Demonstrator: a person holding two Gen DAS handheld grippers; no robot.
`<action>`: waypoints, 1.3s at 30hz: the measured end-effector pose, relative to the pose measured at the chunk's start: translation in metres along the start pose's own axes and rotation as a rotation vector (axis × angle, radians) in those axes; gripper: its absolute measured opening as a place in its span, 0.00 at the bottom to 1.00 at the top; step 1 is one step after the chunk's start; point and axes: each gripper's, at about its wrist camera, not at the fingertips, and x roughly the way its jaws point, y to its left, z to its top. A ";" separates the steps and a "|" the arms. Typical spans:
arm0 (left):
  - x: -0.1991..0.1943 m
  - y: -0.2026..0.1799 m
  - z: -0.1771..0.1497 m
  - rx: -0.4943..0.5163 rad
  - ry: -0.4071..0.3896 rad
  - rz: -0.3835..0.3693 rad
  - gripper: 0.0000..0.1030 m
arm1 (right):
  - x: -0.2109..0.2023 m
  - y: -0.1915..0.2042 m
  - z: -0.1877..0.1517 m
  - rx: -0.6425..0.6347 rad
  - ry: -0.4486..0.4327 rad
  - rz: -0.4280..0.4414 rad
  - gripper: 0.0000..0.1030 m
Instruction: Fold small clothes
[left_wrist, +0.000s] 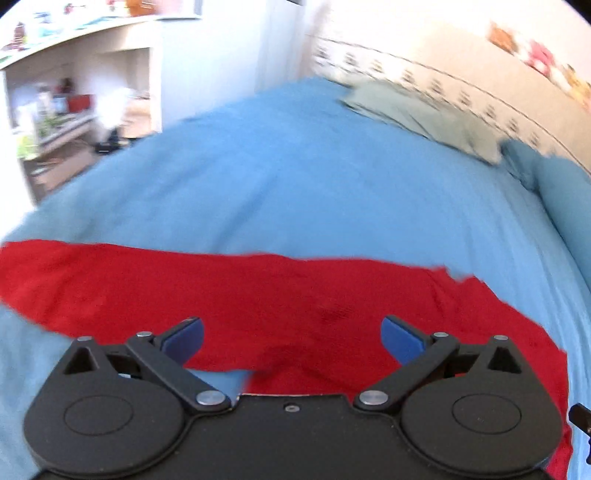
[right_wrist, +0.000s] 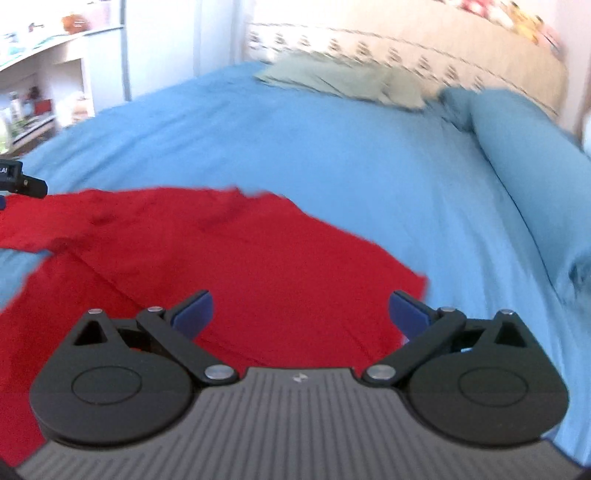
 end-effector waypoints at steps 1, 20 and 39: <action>-0.008 0.013 0.004 -0.027 -0.008 0.014 1.00 | -0.004 0.008 0.007 -0.014 -0.013 0.015 1.00; 0.040 0.307 -0.008 -0.743 -0.033 0.146 0.58 | 0.044 0.198 0.038 -0.163 0.011 0.150 1.00; 0.062 0.330 0.013 -0.664 -0.077 0.317 0.04 | 0.077 0.219 0.040 -0.091 0.013 0.111 1.00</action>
